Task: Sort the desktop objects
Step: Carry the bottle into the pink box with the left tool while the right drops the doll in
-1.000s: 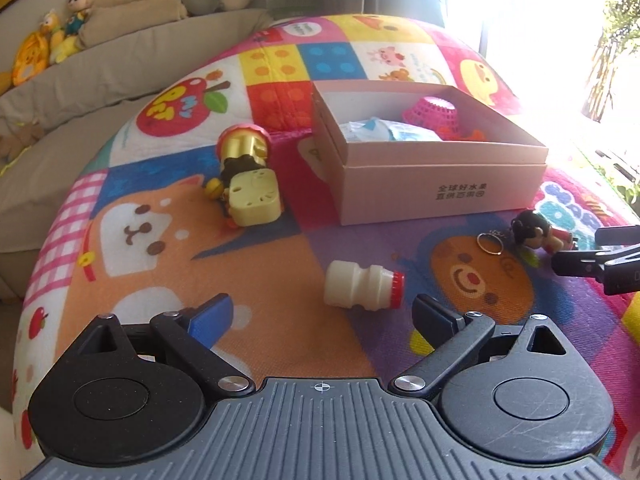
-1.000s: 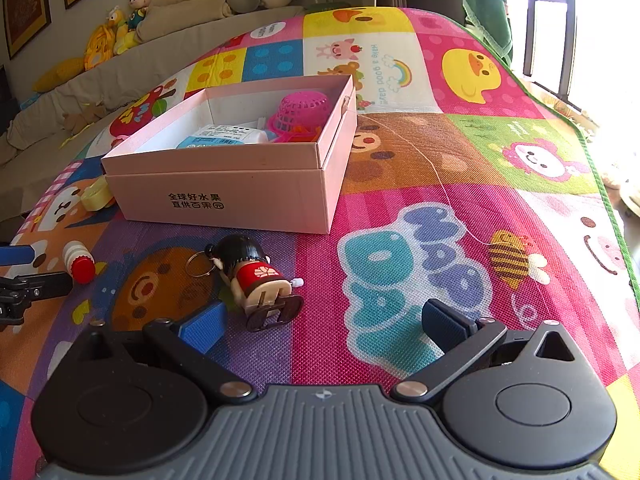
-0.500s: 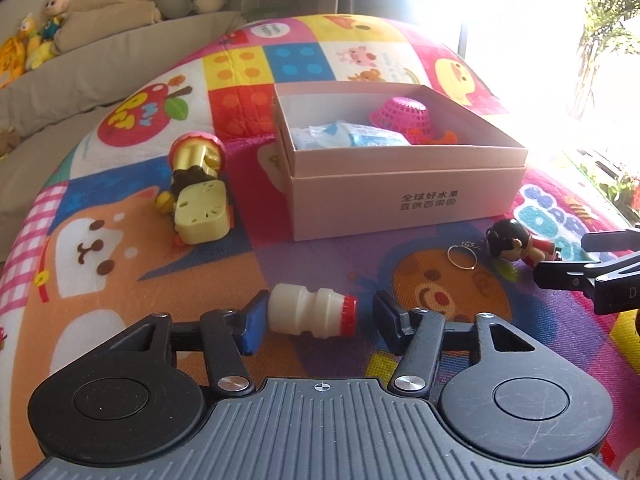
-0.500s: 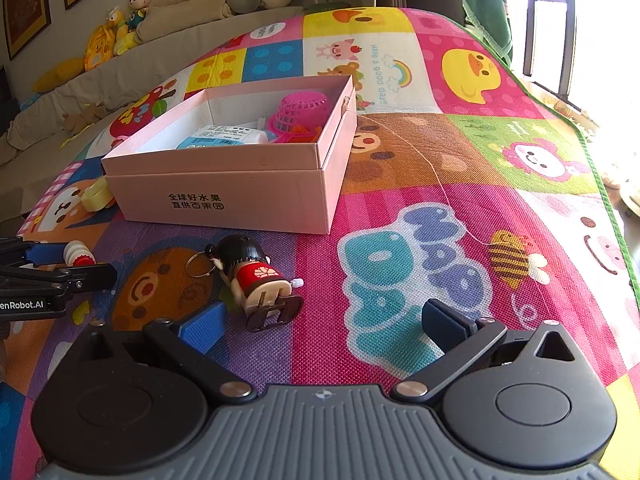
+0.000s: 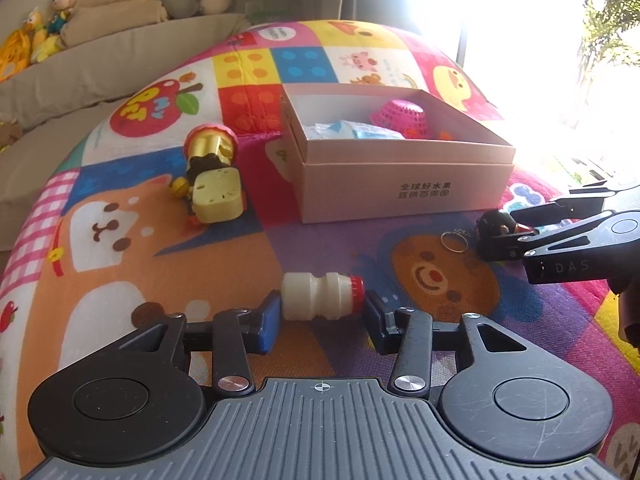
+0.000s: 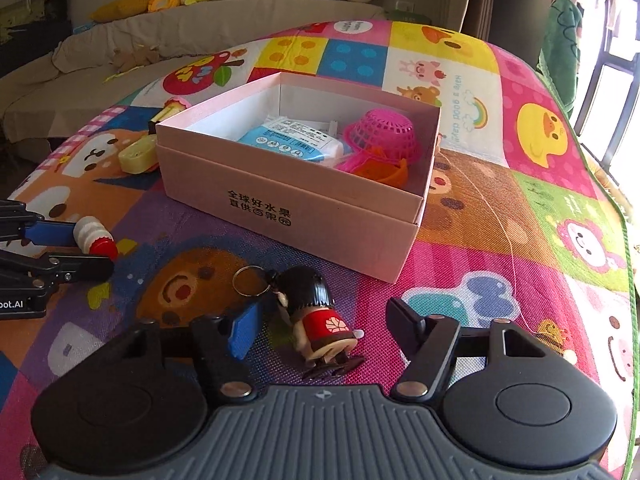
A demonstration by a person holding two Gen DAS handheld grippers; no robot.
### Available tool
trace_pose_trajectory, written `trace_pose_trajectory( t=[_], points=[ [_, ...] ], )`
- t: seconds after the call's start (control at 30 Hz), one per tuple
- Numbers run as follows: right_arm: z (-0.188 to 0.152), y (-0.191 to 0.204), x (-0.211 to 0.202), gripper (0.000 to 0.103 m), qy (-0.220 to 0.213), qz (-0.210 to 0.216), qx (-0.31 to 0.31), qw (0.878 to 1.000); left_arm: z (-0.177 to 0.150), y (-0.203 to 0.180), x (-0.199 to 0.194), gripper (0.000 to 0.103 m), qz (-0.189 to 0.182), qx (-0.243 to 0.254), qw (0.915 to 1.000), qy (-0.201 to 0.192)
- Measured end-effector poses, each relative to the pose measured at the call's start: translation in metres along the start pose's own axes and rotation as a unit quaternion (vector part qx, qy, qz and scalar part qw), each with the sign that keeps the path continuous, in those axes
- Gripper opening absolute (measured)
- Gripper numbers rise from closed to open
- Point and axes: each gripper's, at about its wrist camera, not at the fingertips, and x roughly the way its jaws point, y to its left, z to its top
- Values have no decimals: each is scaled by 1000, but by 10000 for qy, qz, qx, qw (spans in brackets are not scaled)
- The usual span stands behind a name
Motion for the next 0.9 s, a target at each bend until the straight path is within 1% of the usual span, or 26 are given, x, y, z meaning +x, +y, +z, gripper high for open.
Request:
trace_pose_trajectory(
  t=[0.07, 0.17, 0.3, 0.33, 0.43, 0.47, 0.53, 0.63, 0.7, 0.77, 0.83, 0.9],
  points=[
    [2, 3, -1, 42, 71, 79, -21, 9999, 1, -1, 1, 50, -34, 16, 10000, -5],
    [3, 7, -6, 32, 160, 150, 10, 9998, 2, -2, 5, 50, -9, 27, 10000, 15],
    [0, 9, -18, 31, 286, 345, 107, 9989, 5, -2, 7, 50, 22, 41, 10000, 17],
    [-2, 9, -23, 30, 293, 397, 111, 9987, 5, -2, 6, 48, 49, 48, 10000, 11],
    [-2, 8, -46, 28, 196, 459, 181, 9986, 9, -5, -3, 48, 94, 127, 9998, -129],
    [0, 4, -55, 28, 113, 472, 234, 9985, 13, -6, -9, 48, 72, 152, 9996, -221],
    [9, -4, -78, 28, -141, 478, 346, 9982, 26, -8, -25, 48, -14, 200, 9984, -525],
    [33, -21, -124, 28, -800, 464, 534, 9943, 51, -15, -45, 48, -139, 371, 9941, -1007],
    [51, -31, -149, 28, -1207, 384, 655, 9898, 68, -19, -50, 48, -168, 502, 9909, -1239],
    [67, -42, -164, 28, -1458, 374, 820, 9852, 85, -24, -47, 48, -139, 612, 9886, -1368],
    [81, -49, -169, 28, -1633, 342, 896, 9819, 103, -29, -37, 48, -122, 760, 9855, -1513],
    [96, -54, -164, 28, -1683, 293, 952, 9807, 122, -29, -18, 49, -148, 832, 9859, -1445]
  ],
)
